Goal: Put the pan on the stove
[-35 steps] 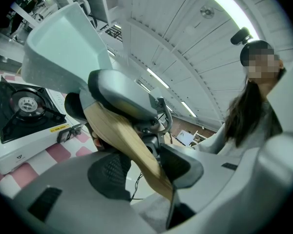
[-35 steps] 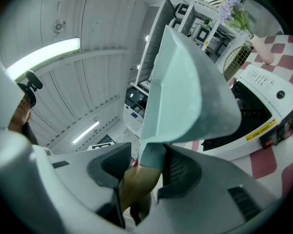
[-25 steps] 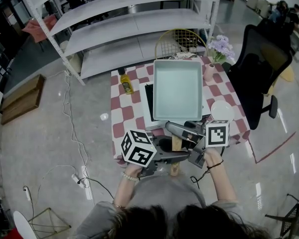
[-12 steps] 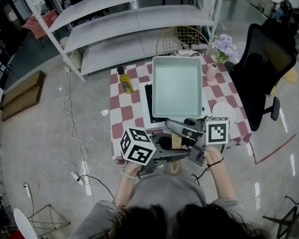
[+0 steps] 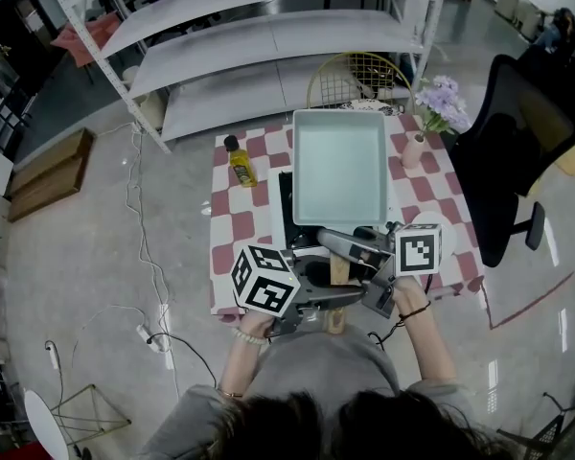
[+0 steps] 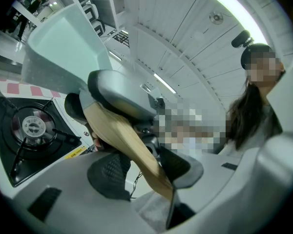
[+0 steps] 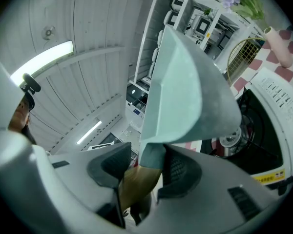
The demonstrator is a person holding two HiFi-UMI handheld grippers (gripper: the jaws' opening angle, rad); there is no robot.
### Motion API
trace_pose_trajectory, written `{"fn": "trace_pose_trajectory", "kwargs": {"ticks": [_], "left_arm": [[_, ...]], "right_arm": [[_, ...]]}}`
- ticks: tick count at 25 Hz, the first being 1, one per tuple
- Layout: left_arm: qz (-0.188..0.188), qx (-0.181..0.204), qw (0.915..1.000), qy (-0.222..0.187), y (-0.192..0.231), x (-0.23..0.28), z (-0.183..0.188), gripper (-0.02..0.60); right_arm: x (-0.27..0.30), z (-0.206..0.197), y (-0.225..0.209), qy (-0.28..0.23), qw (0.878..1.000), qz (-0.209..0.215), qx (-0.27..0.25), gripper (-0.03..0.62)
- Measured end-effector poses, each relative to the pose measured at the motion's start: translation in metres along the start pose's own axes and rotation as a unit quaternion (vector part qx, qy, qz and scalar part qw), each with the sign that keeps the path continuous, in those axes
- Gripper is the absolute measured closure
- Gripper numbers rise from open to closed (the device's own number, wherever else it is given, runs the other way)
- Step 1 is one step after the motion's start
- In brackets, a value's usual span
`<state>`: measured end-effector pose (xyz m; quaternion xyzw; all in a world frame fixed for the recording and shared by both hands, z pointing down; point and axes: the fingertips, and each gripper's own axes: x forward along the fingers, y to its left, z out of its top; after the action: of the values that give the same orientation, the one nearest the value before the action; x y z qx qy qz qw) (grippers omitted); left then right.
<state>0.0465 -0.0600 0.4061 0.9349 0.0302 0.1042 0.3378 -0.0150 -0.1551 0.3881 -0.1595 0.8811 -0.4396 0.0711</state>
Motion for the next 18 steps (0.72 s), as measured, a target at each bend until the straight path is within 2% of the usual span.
{"fn": "trace_pose_trajectory", "kwargs": {"ticks": [11, 15, 18], "left_arm": [[0.016, -0.026, 0.9994, -0.015, 0.02, 0.012, 0.024, 0.382], [0.024, -0.038, 0.9988, -0.02, 0.026, 0.016, 0.028, 0.382], [0.029, -0.046, 0.9982, -0.025, 0.031, 0.02, 0.029, 0.382]], "right_arm": [[-0.001, 0.024, -0.014, 0.021, 0.999, 0.021, 0.025, 0.407], [0.003, 0.027, -0.01, 0.027, 0.997, 0.054, 0.048, 0.407], [0.002, 0.026, -0.016, 0.035, 0.996, 0.057, 0.054, 0.407]]}}
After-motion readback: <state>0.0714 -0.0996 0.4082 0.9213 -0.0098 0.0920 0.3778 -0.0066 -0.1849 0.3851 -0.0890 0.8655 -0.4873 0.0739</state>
